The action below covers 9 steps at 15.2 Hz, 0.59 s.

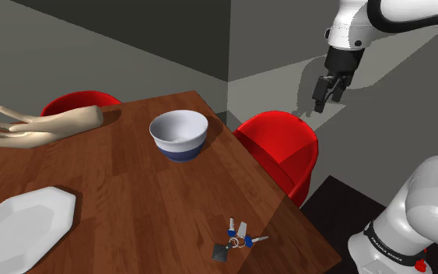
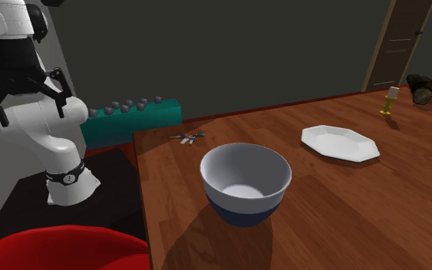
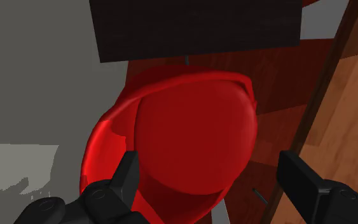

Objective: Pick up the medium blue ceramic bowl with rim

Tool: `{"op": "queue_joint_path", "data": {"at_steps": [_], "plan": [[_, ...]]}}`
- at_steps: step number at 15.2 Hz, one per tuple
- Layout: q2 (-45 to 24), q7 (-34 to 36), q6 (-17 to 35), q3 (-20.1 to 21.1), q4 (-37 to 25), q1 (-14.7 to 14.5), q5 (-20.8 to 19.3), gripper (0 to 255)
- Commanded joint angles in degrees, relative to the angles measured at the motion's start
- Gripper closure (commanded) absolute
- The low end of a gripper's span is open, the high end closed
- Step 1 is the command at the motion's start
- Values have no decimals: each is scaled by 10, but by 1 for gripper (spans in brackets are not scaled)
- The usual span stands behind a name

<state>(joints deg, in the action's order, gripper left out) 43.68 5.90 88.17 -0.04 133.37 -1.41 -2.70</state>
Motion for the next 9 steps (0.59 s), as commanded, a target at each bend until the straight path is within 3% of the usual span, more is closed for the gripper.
{"op": "queue_joint_path", "data": {"at_steps": [1, 9], "plan": [[0, 0, 0, 0, 0, 0, 0, 0], [-149, 34, 86, 23, -65, -22, 56, 0]]}}
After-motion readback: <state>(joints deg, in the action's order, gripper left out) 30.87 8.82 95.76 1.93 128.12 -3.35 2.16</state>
